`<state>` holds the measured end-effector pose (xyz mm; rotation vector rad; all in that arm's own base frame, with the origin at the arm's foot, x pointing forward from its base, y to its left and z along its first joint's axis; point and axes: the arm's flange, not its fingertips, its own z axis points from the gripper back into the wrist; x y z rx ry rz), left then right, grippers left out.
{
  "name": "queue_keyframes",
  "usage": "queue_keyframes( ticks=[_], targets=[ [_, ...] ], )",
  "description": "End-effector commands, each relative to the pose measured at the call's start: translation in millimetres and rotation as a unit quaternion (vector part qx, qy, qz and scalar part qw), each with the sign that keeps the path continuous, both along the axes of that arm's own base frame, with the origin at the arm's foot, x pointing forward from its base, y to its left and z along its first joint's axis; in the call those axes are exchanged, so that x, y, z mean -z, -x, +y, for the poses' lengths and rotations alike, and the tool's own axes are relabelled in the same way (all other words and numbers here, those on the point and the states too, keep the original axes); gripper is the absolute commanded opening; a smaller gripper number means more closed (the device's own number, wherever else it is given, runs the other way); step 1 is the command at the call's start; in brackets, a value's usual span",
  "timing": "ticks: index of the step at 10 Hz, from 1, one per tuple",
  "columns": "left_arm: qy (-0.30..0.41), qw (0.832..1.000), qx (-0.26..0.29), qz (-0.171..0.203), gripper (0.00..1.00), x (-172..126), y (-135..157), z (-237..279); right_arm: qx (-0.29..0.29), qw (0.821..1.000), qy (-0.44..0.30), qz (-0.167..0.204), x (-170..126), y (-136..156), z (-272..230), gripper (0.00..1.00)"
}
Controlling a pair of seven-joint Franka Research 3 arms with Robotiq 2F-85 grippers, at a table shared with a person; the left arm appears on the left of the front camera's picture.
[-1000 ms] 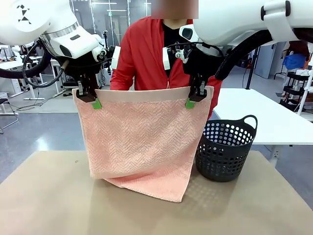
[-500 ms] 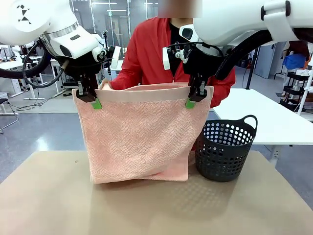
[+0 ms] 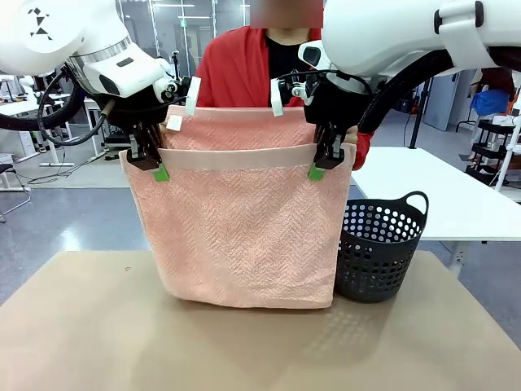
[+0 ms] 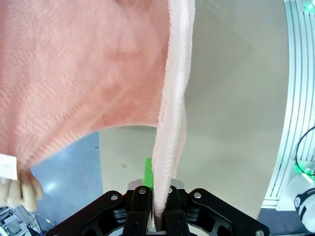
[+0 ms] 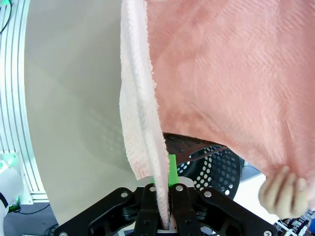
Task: Fold the towel.
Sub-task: Release the end of the 100 cm Hotel Towel you were holding and grab the top end of the folded side.
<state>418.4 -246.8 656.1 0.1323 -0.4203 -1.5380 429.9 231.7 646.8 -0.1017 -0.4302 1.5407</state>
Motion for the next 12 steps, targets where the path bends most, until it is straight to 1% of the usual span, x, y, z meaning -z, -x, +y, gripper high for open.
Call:
queue_keyframes(
  ticks=[1, 12],
  targets=[
    [-0.004, 1.0, 0.001, -0.005, 0.0, -2.2, -0.7, 1.2, -0.007, 1.0, 0.004, 0.0, -1.0, -0.7, -0.8, 0.0],
    [-0.004, 1.0, 0.001, -0.005, 0.0, -2.2, -0.7, 1.2, -0.007, 1.0, 0.004, 0.0, -1.0, -0.7, -0.8, 0.0]
  ],
)
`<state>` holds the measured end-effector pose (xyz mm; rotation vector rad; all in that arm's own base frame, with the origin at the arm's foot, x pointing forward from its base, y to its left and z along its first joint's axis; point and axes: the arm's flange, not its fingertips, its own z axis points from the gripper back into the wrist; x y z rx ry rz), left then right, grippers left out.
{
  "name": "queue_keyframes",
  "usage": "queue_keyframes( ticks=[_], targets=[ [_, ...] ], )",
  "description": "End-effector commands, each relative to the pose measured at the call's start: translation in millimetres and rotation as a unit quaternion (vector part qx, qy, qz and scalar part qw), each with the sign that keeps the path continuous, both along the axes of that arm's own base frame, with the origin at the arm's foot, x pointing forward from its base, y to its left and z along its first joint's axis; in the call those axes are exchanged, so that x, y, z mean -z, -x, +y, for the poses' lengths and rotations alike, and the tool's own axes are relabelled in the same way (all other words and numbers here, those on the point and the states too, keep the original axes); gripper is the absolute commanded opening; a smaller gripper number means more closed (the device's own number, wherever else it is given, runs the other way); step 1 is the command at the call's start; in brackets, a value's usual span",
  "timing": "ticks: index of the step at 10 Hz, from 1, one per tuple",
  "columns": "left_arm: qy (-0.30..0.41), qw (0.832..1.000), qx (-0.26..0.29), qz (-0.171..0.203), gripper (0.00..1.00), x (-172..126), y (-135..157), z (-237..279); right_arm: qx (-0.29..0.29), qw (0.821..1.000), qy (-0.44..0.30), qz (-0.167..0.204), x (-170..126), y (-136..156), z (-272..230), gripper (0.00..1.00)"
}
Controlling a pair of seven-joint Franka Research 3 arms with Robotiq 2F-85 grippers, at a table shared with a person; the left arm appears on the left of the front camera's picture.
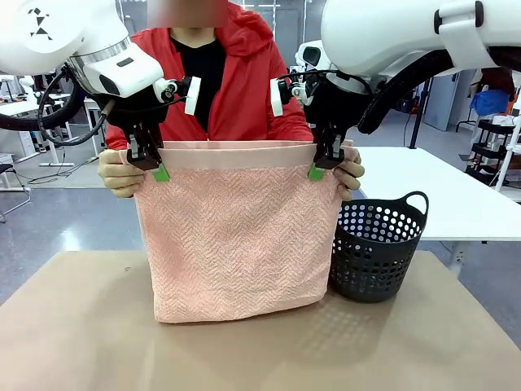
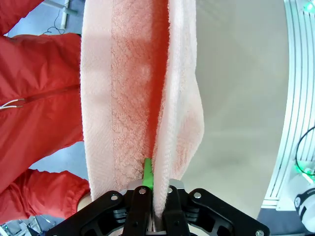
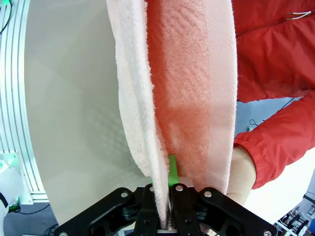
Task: Fold the towel.
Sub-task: Release the end of the 100 cm Hotel Towel you were holding and grab the top end of the folded side.
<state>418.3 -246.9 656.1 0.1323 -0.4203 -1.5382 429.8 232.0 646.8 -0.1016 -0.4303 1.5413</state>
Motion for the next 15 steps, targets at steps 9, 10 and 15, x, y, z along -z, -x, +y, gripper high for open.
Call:
queue_keyframes(
  ticks=[9, 10, 15],
  targets=[
    [0.041, 0.995, 0.001, -0.095, 0.91, -52, 41, 17, -0.013, 0.993, 0.014, -0.116, -49, 51, -10, 0.97],
    [0.049, 0.993, 0.003, -0.106, 1.0, -60, 48, 20, -0.019, 0.991, 0.006, -0.13, -57, 59, -12, 1.0],
    [0.061, 0.989, 0.017, -0.132, 1.0, -80, 62, 20, -0.027, 0.988, -0.005, -0.152, -69, 63, -10, 1.0]
  ],
)
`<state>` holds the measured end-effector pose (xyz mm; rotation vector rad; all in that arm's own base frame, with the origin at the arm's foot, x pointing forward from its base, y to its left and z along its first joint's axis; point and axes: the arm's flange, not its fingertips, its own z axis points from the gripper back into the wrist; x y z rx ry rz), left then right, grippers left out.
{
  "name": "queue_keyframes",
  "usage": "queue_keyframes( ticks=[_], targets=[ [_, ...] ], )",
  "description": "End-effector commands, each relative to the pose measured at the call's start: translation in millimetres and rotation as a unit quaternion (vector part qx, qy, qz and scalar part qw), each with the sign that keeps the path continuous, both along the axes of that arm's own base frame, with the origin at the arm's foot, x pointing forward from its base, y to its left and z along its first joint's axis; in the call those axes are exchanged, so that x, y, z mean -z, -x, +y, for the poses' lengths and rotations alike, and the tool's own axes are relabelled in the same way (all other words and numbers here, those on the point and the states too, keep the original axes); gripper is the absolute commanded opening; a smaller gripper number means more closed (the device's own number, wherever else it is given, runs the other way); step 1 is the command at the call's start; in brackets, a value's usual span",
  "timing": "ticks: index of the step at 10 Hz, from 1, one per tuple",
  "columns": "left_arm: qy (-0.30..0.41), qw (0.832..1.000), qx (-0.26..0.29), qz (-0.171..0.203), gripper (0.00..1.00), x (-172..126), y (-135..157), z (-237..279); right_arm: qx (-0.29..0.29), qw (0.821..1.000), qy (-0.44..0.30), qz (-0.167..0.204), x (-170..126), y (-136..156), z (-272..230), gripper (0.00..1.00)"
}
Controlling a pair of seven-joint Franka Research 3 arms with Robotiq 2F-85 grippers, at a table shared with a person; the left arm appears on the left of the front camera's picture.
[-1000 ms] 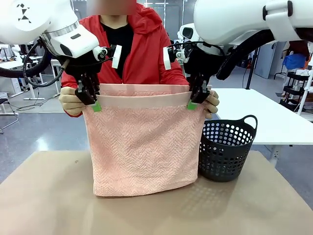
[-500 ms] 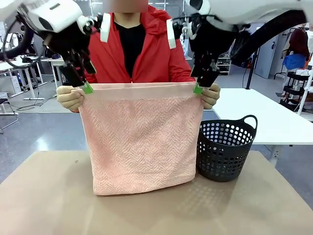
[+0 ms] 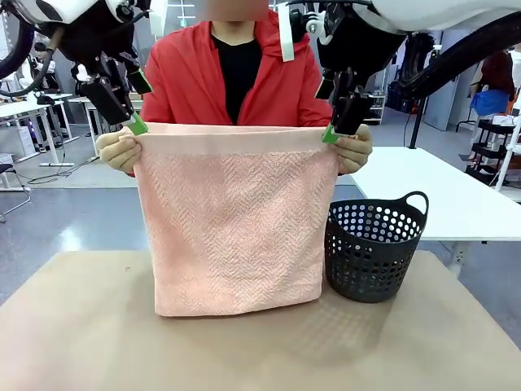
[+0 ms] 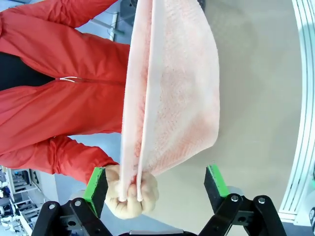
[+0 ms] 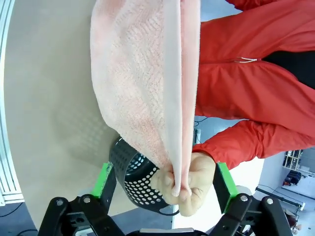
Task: Fold the towel.
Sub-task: Release the end of the 100 cm Hotel Towel you were holding and grab the top end of the folded side.
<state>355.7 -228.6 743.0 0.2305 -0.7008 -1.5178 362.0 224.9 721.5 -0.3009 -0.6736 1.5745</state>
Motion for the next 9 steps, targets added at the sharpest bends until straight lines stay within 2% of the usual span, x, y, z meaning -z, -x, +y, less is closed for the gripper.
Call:
queue_keyframes(
  ticks=[1, 5, 9],
  targets=[
    [0.005, 1.0, 0.018, -0.015, 1.0, 5, -4, 0, -0.001, 1.0, 0.002, -0.006, 5, -9, -2, 1.0],
    [-0.011, 0.999, 0.025, 0.028, 1.0, 2, -36, -14, -0.013, 1.0, 0.012, 0.014, 0, -37, 8, 1.0],
    [-0.036, 0.997, 0.015, 0.065, 1.0, 28, -65, -26, -0.002, 0.998, 0.027, 0.055, 22, -64, 14, 1.0]
  ],
)
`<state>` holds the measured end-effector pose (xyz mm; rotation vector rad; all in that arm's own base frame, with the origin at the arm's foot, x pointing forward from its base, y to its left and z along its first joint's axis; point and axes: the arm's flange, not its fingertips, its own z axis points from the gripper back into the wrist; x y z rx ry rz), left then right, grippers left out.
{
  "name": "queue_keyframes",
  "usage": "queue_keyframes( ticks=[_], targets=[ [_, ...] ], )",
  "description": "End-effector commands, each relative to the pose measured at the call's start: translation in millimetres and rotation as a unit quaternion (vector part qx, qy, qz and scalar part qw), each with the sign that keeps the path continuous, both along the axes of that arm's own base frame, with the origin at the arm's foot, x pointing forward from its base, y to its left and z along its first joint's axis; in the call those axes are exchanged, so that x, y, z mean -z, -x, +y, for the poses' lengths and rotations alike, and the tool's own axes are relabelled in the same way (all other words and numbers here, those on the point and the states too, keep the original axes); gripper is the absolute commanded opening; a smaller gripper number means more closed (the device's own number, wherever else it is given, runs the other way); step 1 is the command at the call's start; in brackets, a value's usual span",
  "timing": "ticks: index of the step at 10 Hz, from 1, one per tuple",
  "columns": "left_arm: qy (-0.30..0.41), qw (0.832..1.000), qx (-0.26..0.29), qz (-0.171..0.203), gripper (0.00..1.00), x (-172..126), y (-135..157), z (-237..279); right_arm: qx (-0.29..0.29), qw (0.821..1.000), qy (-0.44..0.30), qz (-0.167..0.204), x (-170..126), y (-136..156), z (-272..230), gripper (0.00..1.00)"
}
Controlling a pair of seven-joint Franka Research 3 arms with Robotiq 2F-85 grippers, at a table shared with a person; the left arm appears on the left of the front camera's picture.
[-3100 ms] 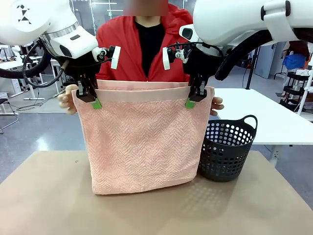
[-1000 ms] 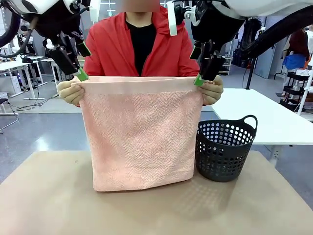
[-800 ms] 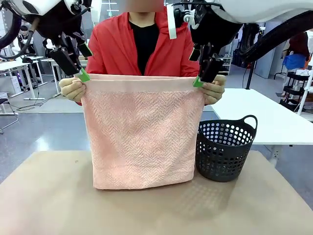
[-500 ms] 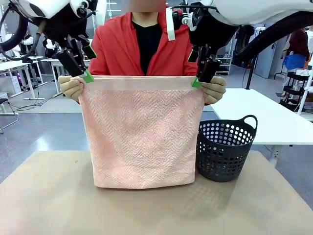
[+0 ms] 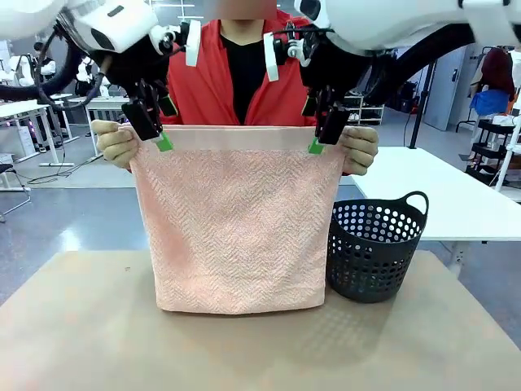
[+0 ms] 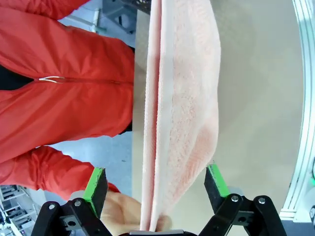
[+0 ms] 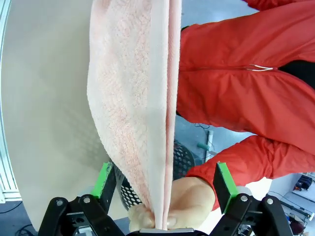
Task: Fold the towel.
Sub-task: Release the end of the 100 cm Hotel Towel you were holding and grab the top end of the folded side.
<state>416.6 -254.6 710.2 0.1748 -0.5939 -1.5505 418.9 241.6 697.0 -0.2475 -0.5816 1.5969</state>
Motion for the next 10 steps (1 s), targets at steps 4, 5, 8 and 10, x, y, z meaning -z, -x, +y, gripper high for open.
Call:
queue_keyframes(
  ticks=[4, 5, 8, 10],
  targets=[
    [-0.034, 0.997, -0.026, 0.06, 0.93, 30, -24, 3, 0.022, 0.998, 0.018, 0.051, 26, -29, -4, 1.0],
    [-0.02, 0.997, -0.026, 0.072, 0.43, 32, -25, 5, 0.02, 0.998, 0.015, 0.055, 29, -29, -5, 1.0],
    [-0.018, 0.997, -0.022, 0.073, 0.0, 35, -22, 7, 0.017, 0.998, 0.018, 0.052, 30, -28, -4, 0.0],
    [-0.017, 0.997, -0.022, 0.074, 0.16, 36, -20, 9, 0.018, 0.998, 0.015, 0.052, 31, -27, -5, 0.0]
  ],
)
